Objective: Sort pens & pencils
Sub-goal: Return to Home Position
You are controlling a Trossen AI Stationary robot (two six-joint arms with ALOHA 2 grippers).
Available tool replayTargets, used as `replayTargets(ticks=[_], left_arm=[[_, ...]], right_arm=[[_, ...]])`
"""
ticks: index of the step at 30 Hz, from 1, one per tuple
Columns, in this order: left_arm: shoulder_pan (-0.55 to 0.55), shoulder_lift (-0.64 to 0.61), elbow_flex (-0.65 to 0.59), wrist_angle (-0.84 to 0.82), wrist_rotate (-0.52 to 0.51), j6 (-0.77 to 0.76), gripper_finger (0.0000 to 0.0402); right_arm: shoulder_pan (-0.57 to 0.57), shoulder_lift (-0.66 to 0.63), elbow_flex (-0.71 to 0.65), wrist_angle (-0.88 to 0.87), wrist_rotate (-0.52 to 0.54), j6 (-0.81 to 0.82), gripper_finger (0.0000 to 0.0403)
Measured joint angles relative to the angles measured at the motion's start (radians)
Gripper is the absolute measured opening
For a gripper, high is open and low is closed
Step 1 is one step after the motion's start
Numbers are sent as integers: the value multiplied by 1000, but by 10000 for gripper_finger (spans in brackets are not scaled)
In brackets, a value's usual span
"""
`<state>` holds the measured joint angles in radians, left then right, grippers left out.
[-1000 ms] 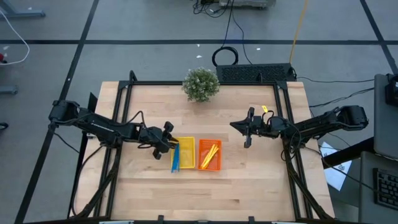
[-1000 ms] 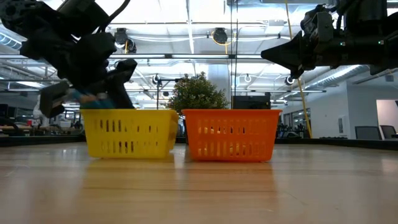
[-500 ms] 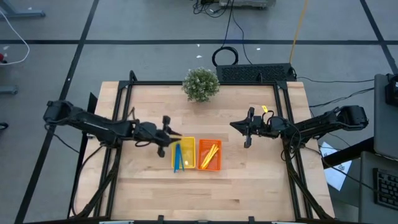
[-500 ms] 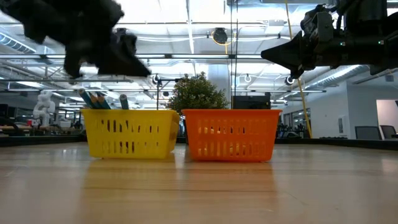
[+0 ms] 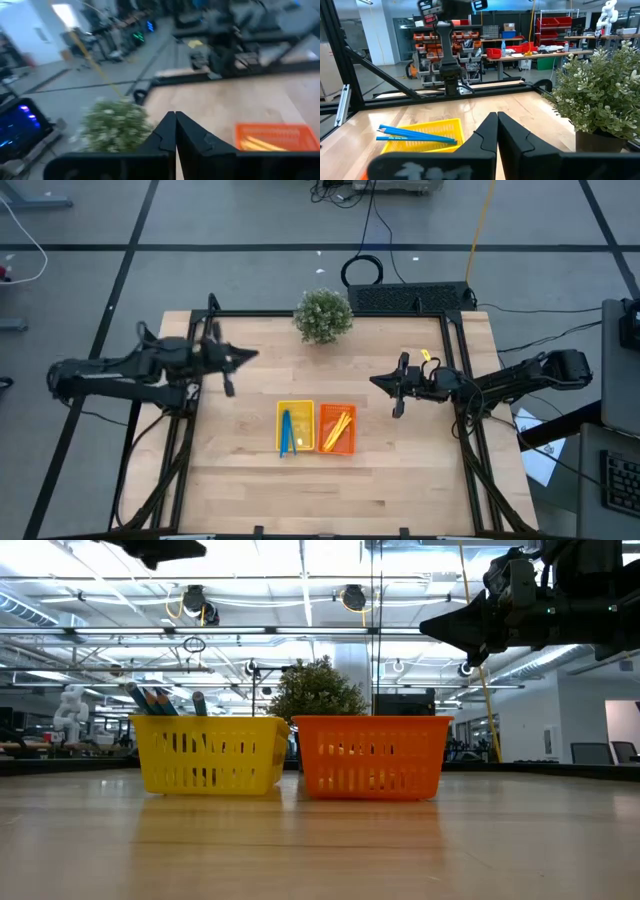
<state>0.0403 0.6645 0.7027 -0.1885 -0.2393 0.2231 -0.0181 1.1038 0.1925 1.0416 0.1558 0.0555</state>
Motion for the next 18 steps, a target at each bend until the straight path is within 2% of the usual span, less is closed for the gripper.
replayTargets(ticks=[5, 11, 18], left_arm=[[71, -148, -85, 22, 1, -61, 3], [99, -291, -284, 103, 38, -128, 2], [84, -347, -490, 299, 117, -238, 1]], right_arm=[[0, 0, 0, 0, 0, 0, 0], [0, 0, 0, 0, 0, 0, 0], [0, 0, 0, 0, 0, 0, 0]])
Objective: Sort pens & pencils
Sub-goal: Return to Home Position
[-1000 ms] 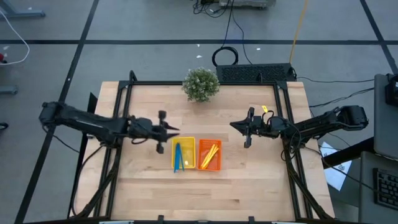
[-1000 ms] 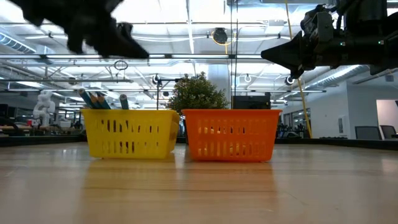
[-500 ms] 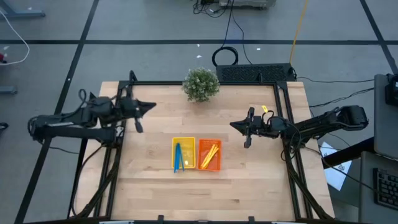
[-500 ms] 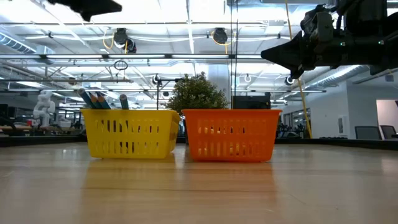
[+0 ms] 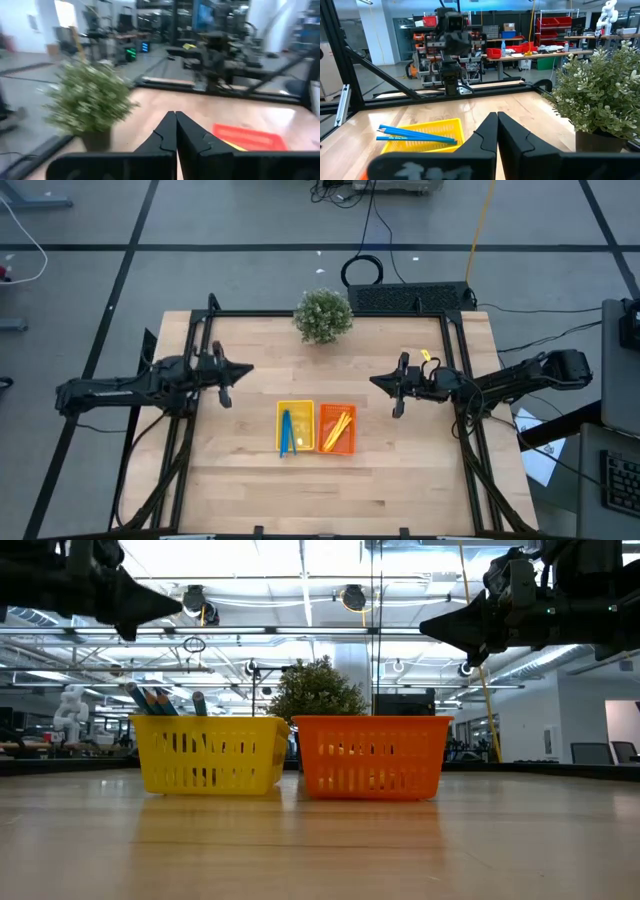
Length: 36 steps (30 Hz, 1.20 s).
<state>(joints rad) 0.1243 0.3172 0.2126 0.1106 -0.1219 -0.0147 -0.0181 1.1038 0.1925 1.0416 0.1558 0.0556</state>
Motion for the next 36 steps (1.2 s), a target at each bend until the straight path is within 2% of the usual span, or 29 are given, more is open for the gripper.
replayTargets(ticks=[3, 8, 13, 18, 23, 34, 36], left_arm=[[-27, 0, -31, 1, 27, -25, 1], [-57, -23, -10, -34, 24, -4, 1], [-57, -119, 47, -125, 25, 36, 1], [-57, -233, 26, -223, 20, 21, 0], [-57, -316, -32, -216, 17, 16, 0], [-57, -315, -160, -91, 20, 14, 0], [-57, -315, -179, -92, 57, 13, 0]], right_arm=[[0, 0, 0, 0, 0, 0, 0], [0, 0, 0, -2, 0, 0, 0], [0, 0, 0, -33, 0, 9, 0], [0, 0, 0, -37, 0, 8, 0], [0, 0, 0, -38, 0, 8, 0], [0, 0, 0, -37, 0, 8, 0], [0, 0, 0, -38, 0, 8, 0]])
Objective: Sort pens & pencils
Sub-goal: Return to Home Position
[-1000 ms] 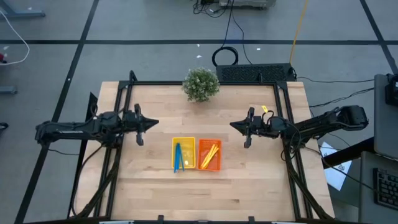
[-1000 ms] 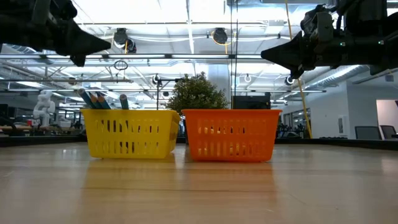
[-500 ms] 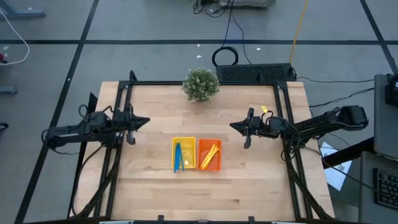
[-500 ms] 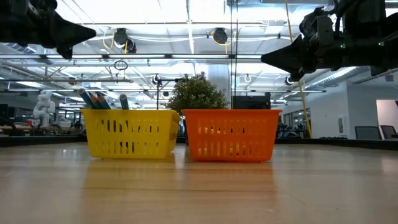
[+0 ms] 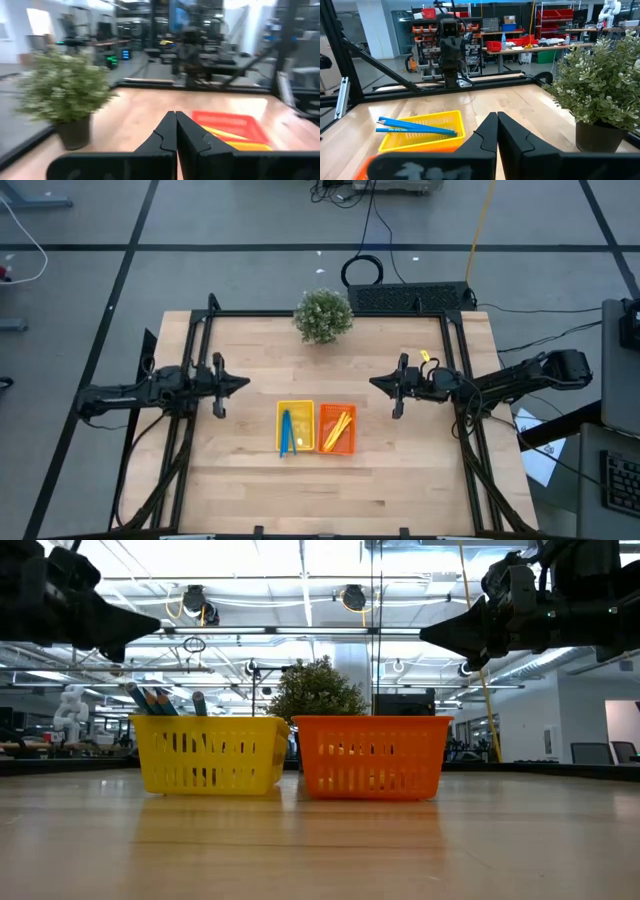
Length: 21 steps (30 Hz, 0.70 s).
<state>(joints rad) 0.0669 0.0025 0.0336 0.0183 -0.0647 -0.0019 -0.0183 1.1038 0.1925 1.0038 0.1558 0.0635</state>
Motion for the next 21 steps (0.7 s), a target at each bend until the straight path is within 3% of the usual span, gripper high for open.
replayTargets(ticks=[3, 10, 16, 21], left_arm=[[0, 0, -24, 4, 67, 4, 0], [0, 20, -23, -1, 118, 38, 0], [0, 24, -23, -2, 69, 45, 6], [0, 24, -23, 0, 42, 50, 21]], right_arm=[[0, 0, 0, 1, 0, 0, 0], [0, 0, 0, -1, 0, 3, 0], [-1, -3, 0, 10, 1, 35, 0], [-4, -102, -7, -59, 0, 49, 0]])
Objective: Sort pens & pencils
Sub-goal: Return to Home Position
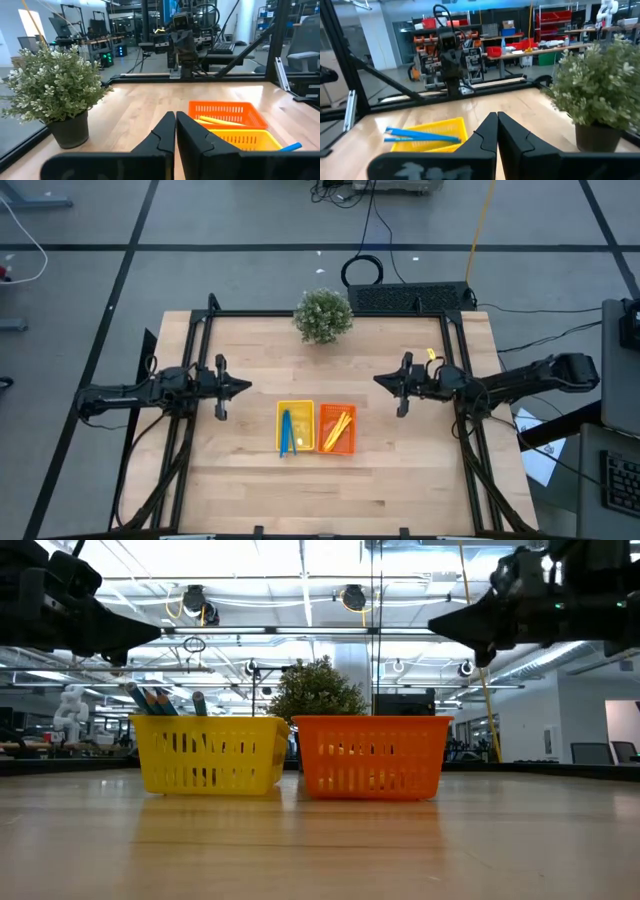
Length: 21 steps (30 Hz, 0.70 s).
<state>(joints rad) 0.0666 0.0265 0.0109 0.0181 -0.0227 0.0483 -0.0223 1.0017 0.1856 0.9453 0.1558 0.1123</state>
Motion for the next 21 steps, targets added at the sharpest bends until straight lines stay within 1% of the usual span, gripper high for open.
replayTargets(ticks=[3, 8, 9, 10, 13, 17, 21], left_arm=[[0, 0, 0, 3, -1, 0, 22], [0, 0, 0, 7, -5, 0, 23], [0, 0, 0, 7, -6, 0, 23], [0, 0, 0, 7, -6, 0, 23], [0, 0, 0, 8, -7, 0, 23], [0, 0, 0, 8, -7, 0, 23], [0, 0, 0, 8, -7, 0, 24]], right_arm=[[-1, -105, -46, -55, -1, 11, 0], [-20, -338, -162, -80, -2, 63, 0], [-25, -390, -161, -120, -3, 75, 0], [-29, -447, -159, -194, -8, 89, 0], [-32, -549, -158, -386, -52, 110, 0], [-27, -669, -159, -495, -59, 101, 0], [-26, -764, -160, -628, -107, 77, 0]])
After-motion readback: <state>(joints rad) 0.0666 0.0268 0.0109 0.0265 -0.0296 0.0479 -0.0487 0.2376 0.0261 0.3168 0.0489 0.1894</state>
